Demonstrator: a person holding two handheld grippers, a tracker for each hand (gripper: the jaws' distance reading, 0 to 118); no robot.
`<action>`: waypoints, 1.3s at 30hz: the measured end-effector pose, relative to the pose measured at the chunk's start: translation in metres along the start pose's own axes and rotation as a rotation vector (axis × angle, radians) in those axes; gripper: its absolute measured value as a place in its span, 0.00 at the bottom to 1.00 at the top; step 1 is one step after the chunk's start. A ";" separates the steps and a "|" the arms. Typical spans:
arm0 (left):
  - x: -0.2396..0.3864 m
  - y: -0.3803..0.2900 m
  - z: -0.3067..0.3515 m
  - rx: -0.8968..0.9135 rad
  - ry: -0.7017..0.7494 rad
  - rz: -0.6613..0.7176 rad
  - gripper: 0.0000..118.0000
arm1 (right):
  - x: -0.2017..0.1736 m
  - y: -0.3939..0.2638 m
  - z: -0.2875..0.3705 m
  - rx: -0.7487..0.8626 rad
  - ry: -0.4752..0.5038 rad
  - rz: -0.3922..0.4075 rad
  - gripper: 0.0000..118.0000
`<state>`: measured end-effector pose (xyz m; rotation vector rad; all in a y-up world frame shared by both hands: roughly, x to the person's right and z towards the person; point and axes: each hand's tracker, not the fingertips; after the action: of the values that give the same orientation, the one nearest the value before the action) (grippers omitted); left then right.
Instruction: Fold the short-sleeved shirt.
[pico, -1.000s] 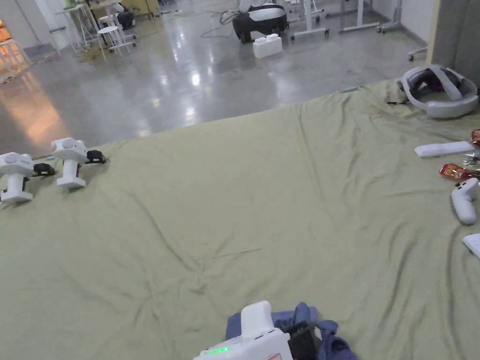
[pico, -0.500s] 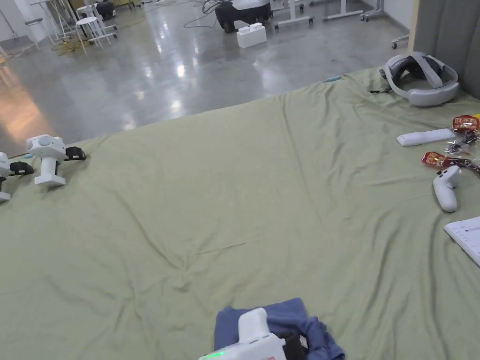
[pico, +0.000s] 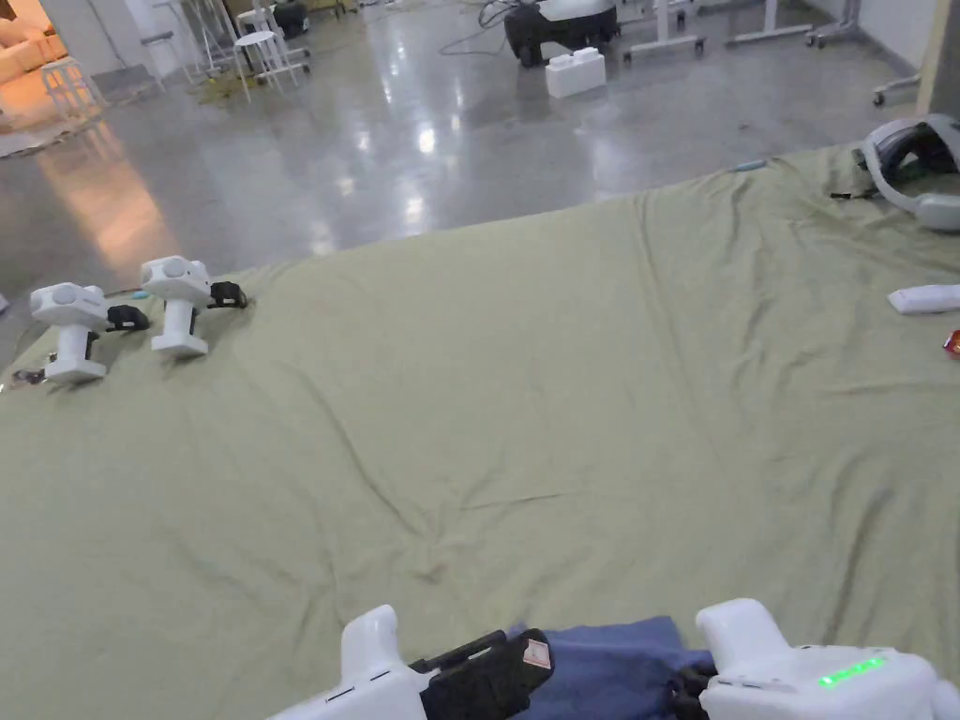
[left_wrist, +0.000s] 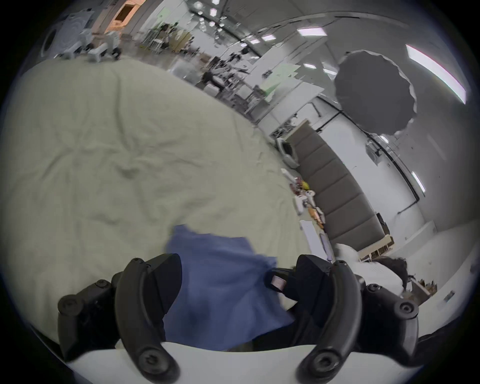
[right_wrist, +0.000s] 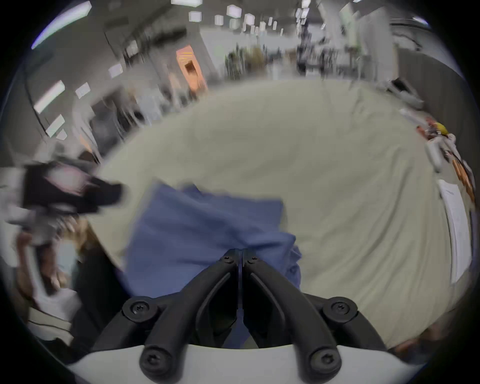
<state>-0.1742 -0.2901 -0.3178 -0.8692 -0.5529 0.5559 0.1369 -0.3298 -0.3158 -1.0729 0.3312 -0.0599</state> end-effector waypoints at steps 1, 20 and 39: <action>-0.017 0.001 -0.004 -0.035 0.023 0.036 0.84 | 0.003 0.001 -0.026 -0.185 -0.065 0.037 0.04; -0.079 0.037 0.025 -0.064 -0.105 0.267 0.38 | 0.015 -0.030 0.048 0.151 0.116 -0.167 0.04; -0.153 0.129 0.217 0.178 0.864 -0.246 0.73 | 0.012 -0.059 0.115 0.323 0.013 -0.199 0.04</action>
<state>-0.4552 -0.2037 -0.3433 -0.7691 0.1794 -0.0247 0.1887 -0.2626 -0.2179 -0.7819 0.2163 -0.2890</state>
